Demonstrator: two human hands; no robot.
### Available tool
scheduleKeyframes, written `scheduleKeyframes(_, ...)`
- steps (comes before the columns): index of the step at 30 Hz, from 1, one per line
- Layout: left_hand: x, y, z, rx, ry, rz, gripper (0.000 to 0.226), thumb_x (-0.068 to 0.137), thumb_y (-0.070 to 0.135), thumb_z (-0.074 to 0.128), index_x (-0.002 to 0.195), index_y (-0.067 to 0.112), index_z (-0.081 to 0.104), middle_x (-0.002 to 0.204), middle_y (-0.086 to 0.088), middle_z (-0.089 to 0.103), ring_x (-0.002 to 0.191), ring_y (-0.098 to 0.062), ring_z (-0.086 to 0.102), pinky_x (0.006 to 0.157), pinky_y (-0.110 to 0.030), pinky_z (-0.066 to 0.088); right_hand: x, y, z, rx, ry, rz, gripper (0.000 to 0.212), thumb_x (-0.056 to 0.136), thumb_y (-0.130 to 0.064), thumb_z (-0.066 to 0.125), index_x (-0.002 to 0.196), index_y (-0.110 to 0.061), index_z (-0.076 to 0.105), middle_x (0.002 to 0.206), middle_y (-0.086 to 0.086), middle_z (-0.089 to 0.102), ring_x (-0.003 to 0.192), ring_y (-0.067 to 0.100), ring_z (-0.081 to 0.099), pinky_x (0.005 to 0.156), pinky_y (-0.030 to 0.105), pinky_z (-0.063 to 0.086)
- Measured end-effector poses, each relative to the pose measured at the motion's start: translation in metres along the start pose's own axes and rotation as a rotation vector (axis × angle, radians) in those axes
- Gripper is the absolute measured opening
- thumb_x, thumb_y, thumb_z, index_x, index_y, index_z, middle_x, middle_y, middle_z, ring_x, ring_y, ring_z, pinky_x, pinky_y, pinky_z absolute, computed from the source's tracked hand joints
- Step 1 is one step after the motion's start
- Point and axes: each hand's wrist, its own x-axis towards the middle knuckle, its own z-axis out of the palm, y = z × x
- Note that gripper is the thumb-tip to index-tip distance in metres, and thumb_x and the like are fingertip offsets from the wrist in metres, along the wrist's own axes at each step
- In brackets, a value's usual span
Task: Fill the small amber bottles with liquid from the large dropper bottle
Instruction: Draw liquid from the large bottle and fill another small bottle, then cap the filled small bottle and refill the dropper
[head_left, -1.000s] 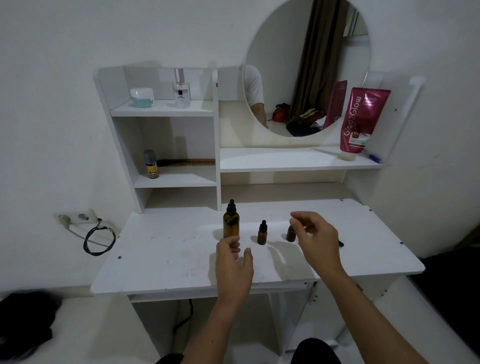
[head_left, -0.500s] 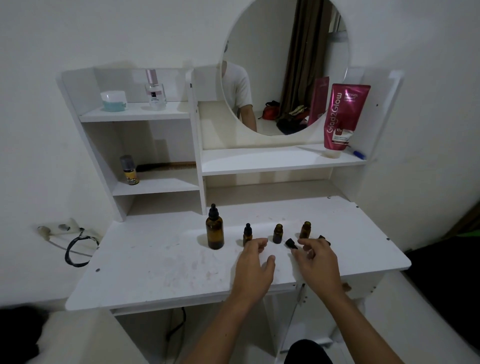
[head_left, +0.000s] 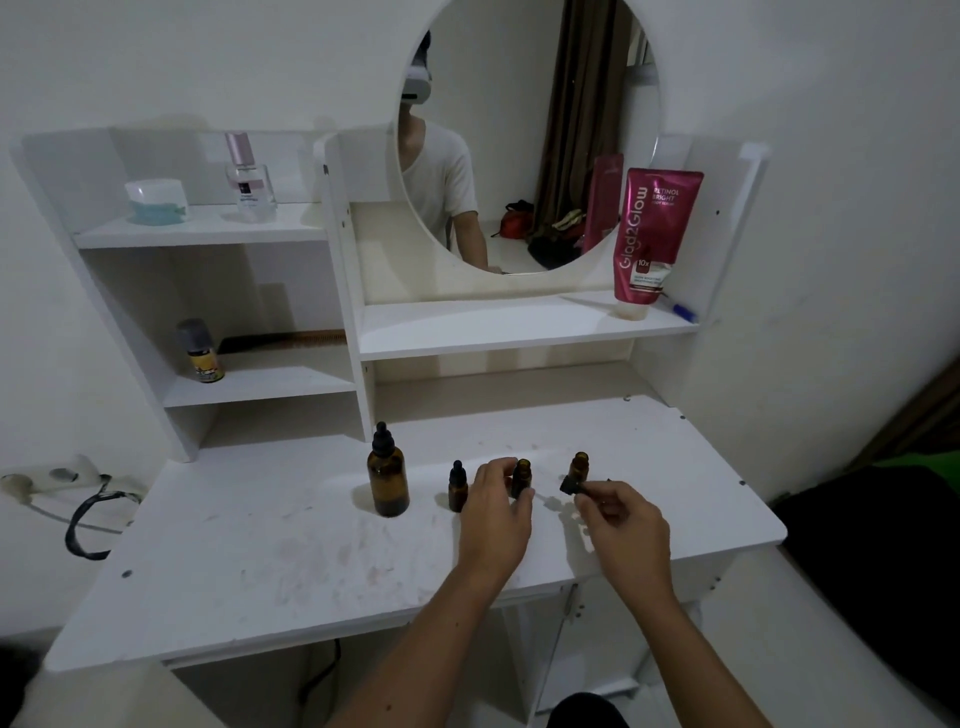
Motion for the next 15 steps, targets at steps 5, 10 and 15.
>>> scheduleKeyframes(5, 0.005, -0.004, 0.004, -0.002, 0.023, 0.009, 0.027, 0.097, 0.024, 0.067, 0.124, 0.022, 0.06, 0.114, 0.012, 0.063, 0.105, -0.002, 0.059, 0.095, -0.021, 0.051, 0.013, -0.024, -0.011, 0.163, -0.008, -0.049, 0.016, 0.092, -0.007, 0.077, 0.103, -0.019, 0.078, 0.096, -0.009, 0.08, 0.089, -0.001, 0.075, 0.085, 0.016, 0.058)
scheduleKeyframes(10, 0.006, -0.007, 0.004, 0.019, 0.013, 0.034, 0.025, 0.098, 0.024, 0.065, 0.123, 0.025, 0.061, 0.114, 0.014, 0.062, 0.105, -0.003, 0.058, 0.095, -0.021, 0.05, 0.025, -0.046, -0.005, 0.193, -0.066, -0.15, 0.017, 0.096, -0.009, 0.073, 0.109, -0.019, 0.077, 0.098, -0.005, 0.081, 0.086, 0.014, 0.077, 0.078, 0.019, 0.061)
scheduleKeyframes(15, 0.005, -0.01, 0.004, 0.006, 0.011, 0.053, 0.025, 0.1, 0.025, 0.063, 0.125, 0.026, 0.061, 0.117, 0.014, 0.062, 0.108, -0.005, 0.058, 0.097, -0.02, 0.049, 0.03, -0.05, 0.007, 0.076, -0.109, -0.249, 0.02, 0.095, -0.009, 0.074, 0.112, -0.019, 0.077, 0.1, -0.012, 0.078, 0.092, 0.003, 0.074, 0.081, 0.039, 0.065)
